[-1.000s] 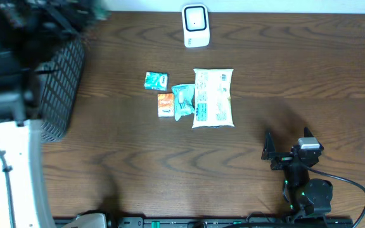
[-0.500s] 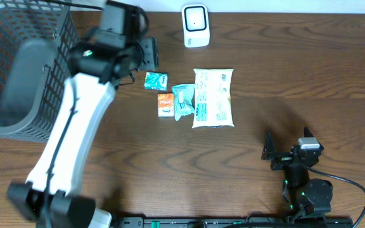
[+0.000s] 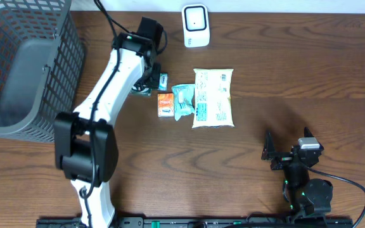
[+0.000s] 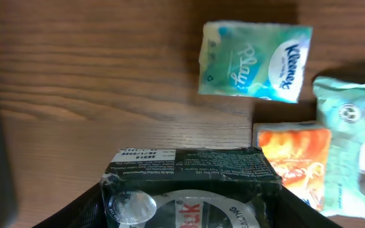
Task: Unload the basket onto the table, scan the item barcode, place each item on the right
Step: 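Carry the Zam-Buk tin toward the scanner with the left gripper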
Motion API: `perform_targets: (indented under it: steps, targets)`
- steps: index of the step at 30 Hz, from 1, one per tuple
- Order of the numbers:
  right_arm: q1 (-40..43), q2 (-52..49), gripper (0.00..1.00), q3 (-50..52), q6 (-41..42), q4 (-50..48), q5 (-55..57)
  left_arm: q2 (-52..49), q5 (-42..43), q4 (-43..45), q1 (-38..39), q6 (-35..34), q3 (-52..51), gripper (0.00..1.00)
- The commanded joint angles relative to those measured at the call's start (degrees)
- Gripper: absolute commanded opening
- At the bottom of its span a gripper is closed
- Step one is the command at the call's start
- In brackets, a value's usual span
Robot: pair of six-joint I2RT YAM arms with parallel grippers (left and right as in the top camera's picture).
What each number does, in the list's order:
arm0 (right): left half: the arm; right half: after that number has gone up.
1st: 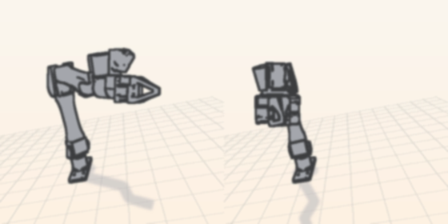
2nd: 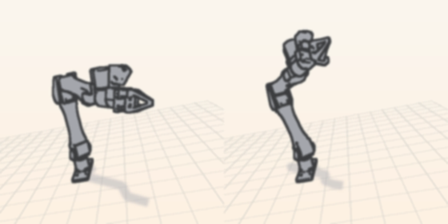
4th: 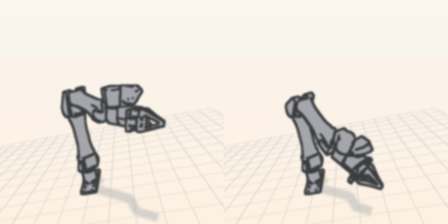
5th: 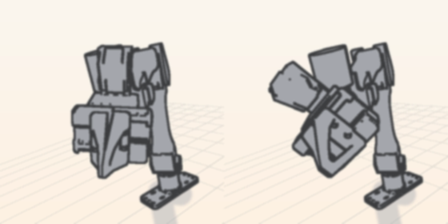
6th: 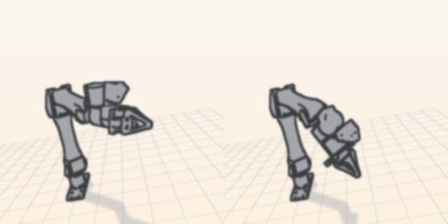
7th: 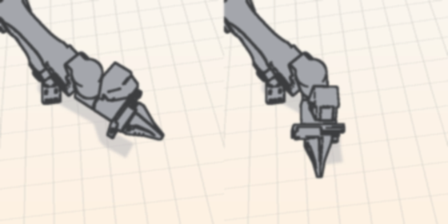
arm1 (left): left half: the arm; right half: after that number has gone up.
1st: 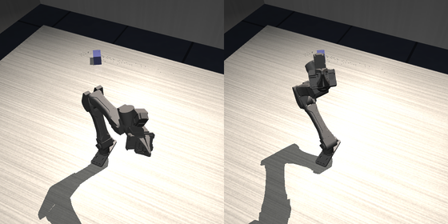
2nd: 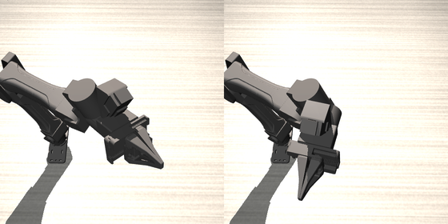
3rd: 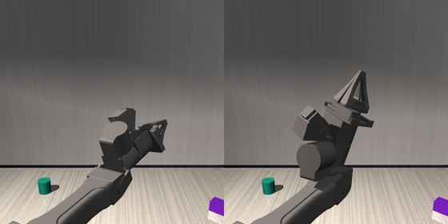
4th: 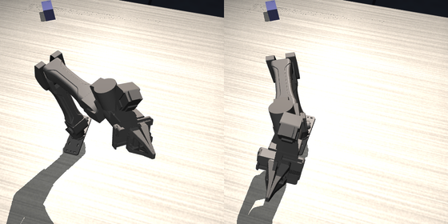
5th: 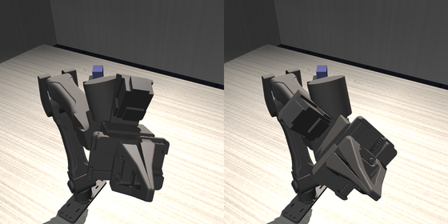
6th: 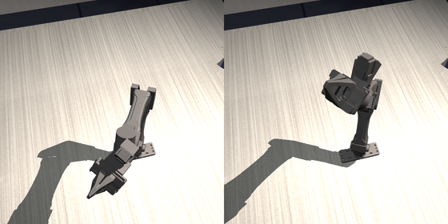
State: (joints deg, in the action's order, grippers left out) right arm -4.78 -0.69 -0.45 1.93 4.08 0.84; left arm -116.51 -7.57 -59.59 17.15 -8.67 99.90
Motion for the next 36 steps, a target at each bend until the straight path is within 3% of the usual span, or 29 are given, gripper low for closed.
perform_targets:
  steps: [1, 14, 20, 24, 26, 29, 36]
  targets:
    - [0.20, 0.37, 0.99, 0.13, 0.57, 0.20, 0.09, -2.16, 1.57, -0.37, -0.09, 0.90, 0.44, 0.50]
    - [0.20, 0.37, 0.99, 0.13, 0.57, 0.20, 0.09, -4.22, 1.57, 1.42, -0.09, 0.90, -3.21, 0.52]
    - [0.20, 0.37, 0.99, 0.13, 0.57, 0.20, 0.07, -4.22, 4.20, 1.38, -0.09, 0.90, -3.23, 0.67]
    - [0.20, 0.37, 0.99, 0.13, 0.59, 0.20, 0.09, -4.22, 6.73, 1.40, -0.09, 0.92, -3.26, 0.69]
    - [0.20, 0.37, 0.99, 0.13, 0.57, 0.20, 0.09, -4.22, 6.73, 1.38, -0.09, 0.94, -3.26, 0.78]
    - [0.20, 0.37, 0.99, 0.13, 0.57, 0.20, 0.09, -4.15, 6.71, 1.38, -0.09, 0.96, -3.21, 0.83]
    - [0.20, 0.37, 0.99, 0.13, 0.57, 0.20, 0.09, -0.37, 6.54, -1.31, -0.15, 1.11, 1.55, 0.84]
